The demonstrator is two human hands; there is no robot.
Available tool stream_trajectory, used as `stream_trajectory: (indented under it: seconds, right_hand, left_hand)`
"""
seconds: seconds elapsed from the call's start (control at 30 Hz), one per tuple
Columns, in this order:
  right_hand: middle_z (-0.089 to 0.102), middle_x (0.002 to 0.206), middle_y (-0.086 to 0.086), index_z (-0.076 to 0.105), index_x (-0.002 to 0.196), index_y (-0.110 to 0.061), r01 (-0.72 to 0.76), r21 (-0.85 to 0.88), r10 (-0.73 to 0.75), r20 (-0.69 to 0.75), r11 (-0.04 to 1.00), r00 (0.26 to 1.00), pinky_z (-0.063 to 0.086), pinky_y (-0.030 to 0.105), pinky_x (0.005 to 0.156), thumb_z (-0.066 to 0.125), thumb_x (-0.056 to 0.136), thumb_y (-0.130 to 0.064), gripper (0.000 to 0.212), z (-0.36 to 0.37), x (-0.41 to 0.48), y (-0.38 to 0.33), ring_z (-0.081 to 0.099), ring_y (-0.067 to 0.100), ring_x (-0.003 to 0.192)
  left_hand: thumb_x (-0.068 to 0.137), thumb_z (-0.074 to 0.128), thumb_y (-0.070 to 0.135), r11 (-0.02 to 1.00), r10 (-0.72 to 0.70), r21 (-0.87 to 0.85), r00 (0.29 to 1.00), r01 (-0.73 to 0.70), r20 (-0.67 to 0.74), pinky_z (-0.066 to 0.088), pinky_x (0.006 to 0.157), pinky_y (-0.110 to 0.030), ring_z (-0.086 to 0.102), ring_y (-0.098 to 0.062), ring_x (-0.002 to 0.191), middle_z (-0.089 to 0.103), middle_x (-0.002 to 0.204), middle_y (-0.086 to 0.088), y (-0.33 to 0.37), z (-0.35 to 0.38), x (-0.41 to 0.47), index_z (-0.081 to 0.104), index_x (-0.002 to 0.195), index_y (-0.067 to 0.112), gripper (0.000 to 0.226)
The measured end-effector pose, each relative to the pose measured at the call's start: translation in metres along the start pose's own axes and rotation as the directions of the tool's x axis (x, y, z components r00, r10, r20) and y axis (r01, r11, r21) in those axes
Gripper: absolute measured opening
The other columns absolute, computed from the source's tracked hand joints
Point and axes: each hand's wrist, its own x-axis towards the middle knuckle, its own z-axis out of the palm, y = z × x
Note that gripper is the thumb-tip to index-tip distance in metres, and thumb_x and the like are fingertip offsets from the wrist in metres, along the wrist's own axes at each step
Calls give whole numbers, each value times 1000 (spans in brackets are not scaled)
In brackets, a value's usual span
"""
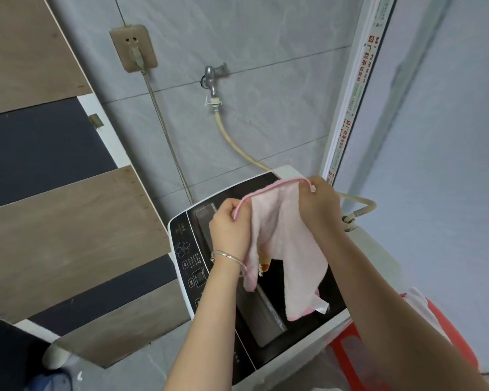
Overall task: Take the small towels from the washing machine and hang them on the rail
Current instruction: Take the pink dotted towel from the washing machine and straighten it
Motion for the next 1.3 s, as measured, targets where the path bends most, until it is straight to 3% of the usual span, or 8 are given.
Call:
stream_trajectory:
  seconds: [0.17,0.3,0.5,0.67,0.8,0.97,1.13,1.3]
  right_hand:
    - [50,68,1,49,117,-29,-57,205,42,77,977,996,53,39,62,35,93,-9,35,1,2,-5,52,18,62]
    - [61,82,3,59,82,-28,-168,293,90,262,941,961,57,45,78,42,85,-11,25,6,8,-5,66,26,82]
    - [65,99,0,40,127,-32,-216,246,88,444,945,891,49,43,96,56,81,-13,53,21,-5,14,62,22,102]
    - [70,106,5,45,121,-21,-251,232,65,601,940,797,43,42,103,52,78,-9,46,29,-13,22,65,18,105]
    - [65,108,-1,54,112,-11,-92,178,-13,516,980,857,43,41,103,57,85,-6,27,29,-14,33,60,15,105]
    - [49,122,2,52,126,-12,5,-277,163,582,961,796,40,30,93,63,81,-25,48,37,-24,78,49,18,112]
    - [50,83,3,50,62,-13,24,-402,154,404,915,902,36,27,60,49,90,-24,30,44,-22,103,46,14,69]
    - [55,74,1,55,81,-15,-42,-347,130,235,937,963,37,25,57,45,94,-31,23,34,-9,96,53,16,69]
  left_hand:
    - [87,43,6,967,197,114,952,-228,236,37,54,-14,50,-13,57,57,65,3,-4,-1,-16,53,110,32,36]
    - [82,34,-7,957,240,81,920,-278,311,37,58,-8,50,2,61,60,80,7,-14,3,-24,59,95,20,39]
    - [85,59,18,994,-29,107,952,-4,306,38,75,-9,52,3,82,57,100,8,-21,11,-26,59,110,16,24]
    - [79,67,24,982,-168,118,965,147,199,37,59,-26,47,-14,66,51,70,3,-31,23,-26,48,76,18,20]
    - [83,59,14,966,-258,17,965,257,46,31,60,-28,34,-17,55,38,54,2,-41,21,-16,38,55,20,35]
    - [83,61,12,945,-305,-117,952,305,20,35,62,-29,39,-18,66,43,60,3,-49,13,-6,46,57,21,31]
    - [80,64,3,902,-326,-260,939,345,112,49,78,-38,54,-23,89,60,100,-9,-54,10,-1,54,104,21,32]
    - [80,61,-7,776,-470,-423,876,468,107,48,91,-47,57,-26,99,63,110,-14,-60,16,-3,34,133,2,61]
